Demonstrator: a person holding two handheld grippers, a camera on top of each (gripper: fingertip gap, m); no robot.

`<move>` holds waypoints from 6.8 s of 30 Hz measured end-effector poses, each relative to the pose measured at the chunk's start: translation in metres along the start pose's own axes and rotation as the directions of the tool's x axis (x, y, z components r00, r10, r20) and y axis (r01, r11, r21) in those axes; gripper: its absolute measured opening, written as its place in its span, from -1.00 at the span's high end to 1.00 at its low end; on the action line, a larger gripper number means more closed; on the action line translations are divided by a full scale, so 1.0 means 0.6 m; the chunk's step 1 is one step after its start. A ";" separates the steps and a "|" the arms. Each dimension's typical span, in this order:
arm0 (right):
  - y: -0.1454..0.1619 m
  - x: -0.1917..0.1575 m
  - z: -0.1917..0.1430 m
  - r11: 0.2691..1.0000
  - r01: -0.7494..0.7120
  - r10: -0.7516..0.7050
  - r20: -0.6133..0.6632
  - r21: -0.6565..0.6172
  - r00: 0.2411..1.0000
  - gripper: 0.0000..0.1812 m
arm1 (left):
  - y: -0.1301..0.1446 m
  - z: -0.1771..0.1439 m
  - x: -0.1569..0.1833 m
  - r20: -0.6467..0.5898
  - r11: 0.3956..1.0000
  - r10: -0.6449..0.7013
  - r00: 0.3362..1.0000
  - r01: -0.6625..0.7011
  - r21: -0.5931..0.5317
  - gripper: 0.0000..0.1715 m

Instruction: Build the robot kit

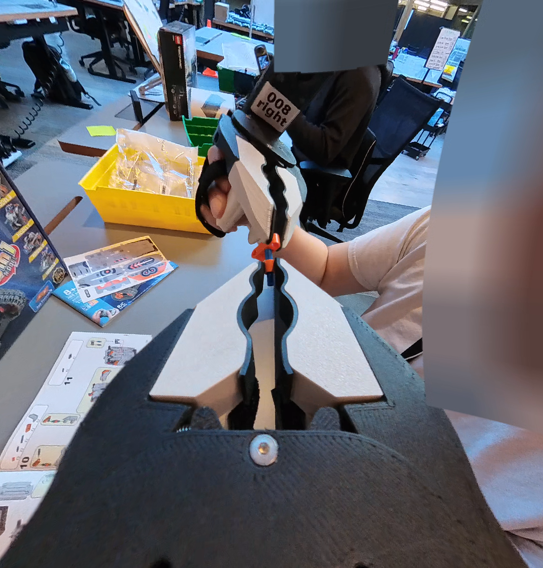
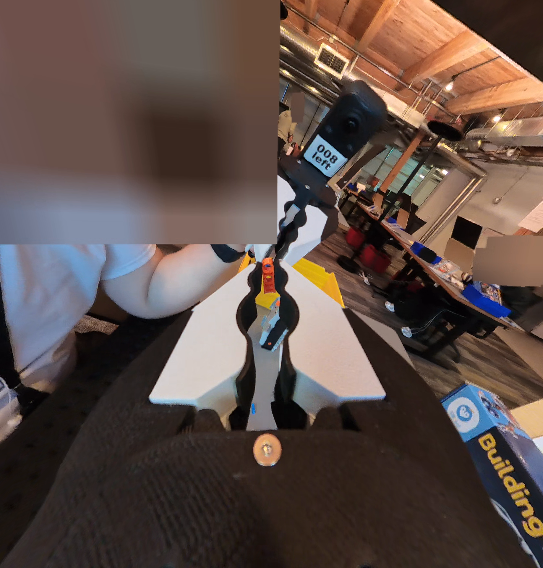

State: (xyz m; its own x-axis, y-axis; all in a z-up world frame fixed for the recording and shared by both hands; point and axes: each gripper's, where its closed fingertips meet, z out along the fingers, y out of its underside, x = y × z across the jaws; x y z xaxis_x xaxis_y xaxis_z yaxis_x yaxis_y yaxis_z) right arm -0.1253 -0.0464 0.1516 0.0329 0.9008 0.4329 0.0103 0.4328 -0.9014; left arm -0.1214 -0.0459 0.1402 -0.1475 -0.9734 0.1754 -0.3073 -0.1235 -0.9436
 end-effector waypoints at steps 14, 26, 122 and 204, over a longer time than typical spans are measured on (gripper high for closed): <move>0.027 -0.004 -0.014 0.998 -0.049 0.052 0.068 -0.038 0.996 0.93 | 0.014 0.019 -0.008 -0.050 0.997 -0.068 0.996 0.066 -0.040 0.94; 0.039 0.001 -0.020 0.996 -0.061 0.066 0.068 -0.064 0.995 0.93 | 0.016 0.023 -0.015 -0.101 0.992 -0.125 0.987 0.122 -0.034 0.94; 0.053 0.086 0.006 0.999 -0.039 0.046 -0.251 0.031 0.967 0.94 | -0.052 0.010 -0.100 -0.005 0.933 -0.148 0.989 0.141 0.332 0.95; 0.025 0.015 -0.005 0.921 0.378 -0.388 -0.152 -0.093 0.909 0.93 | -0.004 0.002 -0.025 -0.267 0.964 -0.226 0.937 0.254 0.076 0.94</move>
State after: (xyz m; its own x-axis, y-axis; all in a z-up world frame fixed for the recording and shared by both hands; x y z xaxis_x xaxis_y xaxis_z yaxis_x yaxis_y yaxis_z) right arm -0.1218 -0.0316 0.1419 0.1776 0.6457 0.7427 0.1149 0.7359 -0.6673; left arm -0.1172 -0.0311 0.1395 -0.3196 -0.8325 0.4526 -0.2627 -0.3811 -0.8864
